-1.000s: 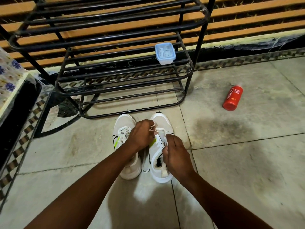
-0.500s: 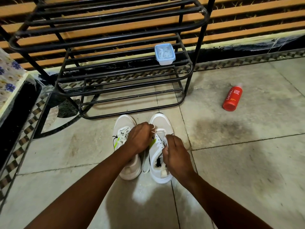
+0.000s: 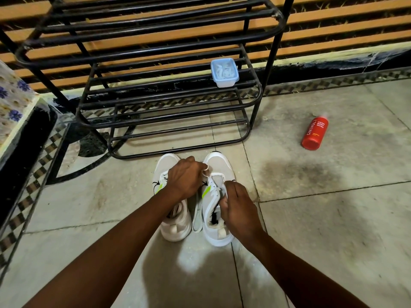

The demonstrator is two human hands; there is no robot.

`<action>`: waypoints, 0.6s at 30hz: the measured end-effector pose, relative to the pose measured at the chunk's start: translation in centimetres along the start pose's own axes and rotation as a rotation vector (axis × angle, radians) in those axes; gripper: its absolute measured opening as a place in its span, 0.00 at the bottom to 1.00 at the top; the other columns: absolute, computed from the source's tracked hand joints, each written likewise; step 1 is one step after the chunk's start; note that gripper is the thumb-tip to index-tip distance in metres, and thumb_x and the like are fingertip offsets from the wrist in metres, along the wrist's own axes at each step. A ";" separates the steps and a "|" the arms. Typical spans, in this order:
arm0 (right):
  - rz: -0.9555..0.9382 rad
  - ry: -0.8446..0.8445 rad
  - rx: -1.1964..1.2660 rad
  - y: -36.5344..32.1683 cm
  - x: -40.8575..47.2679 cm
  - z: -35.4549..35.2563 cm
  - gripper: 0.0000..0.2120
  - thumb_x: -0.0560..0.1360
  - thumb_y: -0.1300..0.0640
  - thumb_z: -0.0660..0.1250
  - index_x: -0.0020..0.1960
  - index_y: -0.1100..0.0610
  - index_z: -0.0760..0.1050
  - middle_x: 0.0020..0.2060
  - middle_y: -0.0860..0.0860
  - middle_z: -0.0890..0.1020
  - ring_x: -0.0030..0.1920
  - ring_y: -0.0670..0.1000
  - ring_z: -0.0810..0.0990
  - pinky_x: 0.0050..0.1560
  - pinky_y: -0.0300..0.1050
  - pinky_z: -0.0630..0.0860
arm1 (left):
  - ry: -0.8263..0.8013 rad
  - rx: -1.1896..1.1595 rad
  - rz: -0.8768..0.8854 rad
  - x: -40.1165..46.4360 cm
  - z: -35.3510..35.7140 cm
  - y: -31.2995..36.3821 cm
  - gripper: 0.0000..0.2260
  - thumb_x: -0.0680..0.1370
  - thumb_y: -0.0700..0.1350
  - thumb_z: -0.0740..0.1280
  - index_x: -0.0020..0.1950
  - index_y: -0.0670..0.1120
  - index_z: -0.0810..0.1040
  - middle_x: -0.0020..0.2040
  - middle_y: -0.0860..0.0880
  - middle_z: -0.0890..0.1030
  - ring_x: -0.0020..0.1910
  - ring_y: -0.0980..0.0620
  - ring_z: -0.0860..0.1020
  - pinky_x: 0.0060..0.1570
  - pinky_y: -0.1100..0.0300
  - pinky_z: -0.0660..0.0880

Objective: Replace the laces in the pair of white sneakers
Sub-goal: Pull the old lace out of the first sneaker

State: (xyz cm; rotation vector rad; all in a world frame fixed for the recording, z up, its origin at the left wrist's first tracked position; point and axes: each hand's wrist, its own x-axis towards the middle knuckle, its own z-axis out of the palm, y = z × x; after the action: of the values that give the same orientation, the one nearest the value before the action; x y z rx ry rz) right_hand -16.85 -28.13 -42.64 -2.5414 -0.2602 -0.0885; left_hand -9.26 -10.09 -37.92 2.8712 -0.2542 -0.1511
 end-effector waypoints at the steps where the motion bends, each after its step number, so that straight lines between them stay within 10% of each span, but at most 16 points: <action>1: 0.001 0.000 -0.001 0.0 0.0 0.0 0.23 0.75 0.49 0.52 0.65 0.58 0.70 0.58 0.55 0.77 0.57 0.56 0.77 0.46 0.46 0.77 | 0.001 0.009 0.005 0.0 0.0 0.1 0.11 0.80 0.46 0.66 0.57 0.58 0.84 0.49 0.49 0.75 0.58 0.41 0.78 0.48 0.52 0.76; 7: -0.016 0.007 0.026 0.3 0.1 0.2 0.22 0.76 0.49 0.53 0.64 0.58 0.71 0.57 0.54 0.77 0.56 0.56 0.77 0.47 0.45 0.76 | -0.021 0.011 -0.028 -0.3 -1.2 0.3 0.13 0.80 0.51 0.59 0.53 0.55 0.83 0.47 0.51 0.72 0.58 0.42 0.76 0.48 0.51 0.75; 12: -0.044 0.095 0.145 0.8 0.2 -0.5 0.15 0.82 0.46 0.57 0.60 0.55 0.73 0.54 0.50 0.78 0.54 0.53 0.78 0.47 0.48 0.79 | 0.035 -0.703 -0.146 -0.1 -3.3 0.9 0.14 0.81 0.37 0.58 0.53 0.45 0.83 0.34 0.63 0.81 0.35 0.63 0.76 0.38 0.63 0.72; 18: -0.170 0.092 0.325 -0.5 3.3 -2.0 0.22 0.75 0.51 0.70 0.67 0.58 0.74 0.61 0.52 0.79 0.62 0.51 0.77 0.64 0.41 0.72 | 0.043 -1.210 -0.196 0.0 -7.3 3.0 0.16 0.83 0.36 0.58 0.55 0.43 0.86 0.30 0.56 0.69 0.30 0.58 0.65 0.33 0.62 0.63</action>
State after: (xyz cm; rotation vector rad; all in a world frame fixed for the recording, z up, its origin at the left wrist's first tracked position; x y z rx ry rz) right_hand -13.72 -28.31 -40.34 -2.1840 -0.4179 -0.2105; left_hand -8.84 -11.18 -30.10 1.6818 0.1165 -0.1898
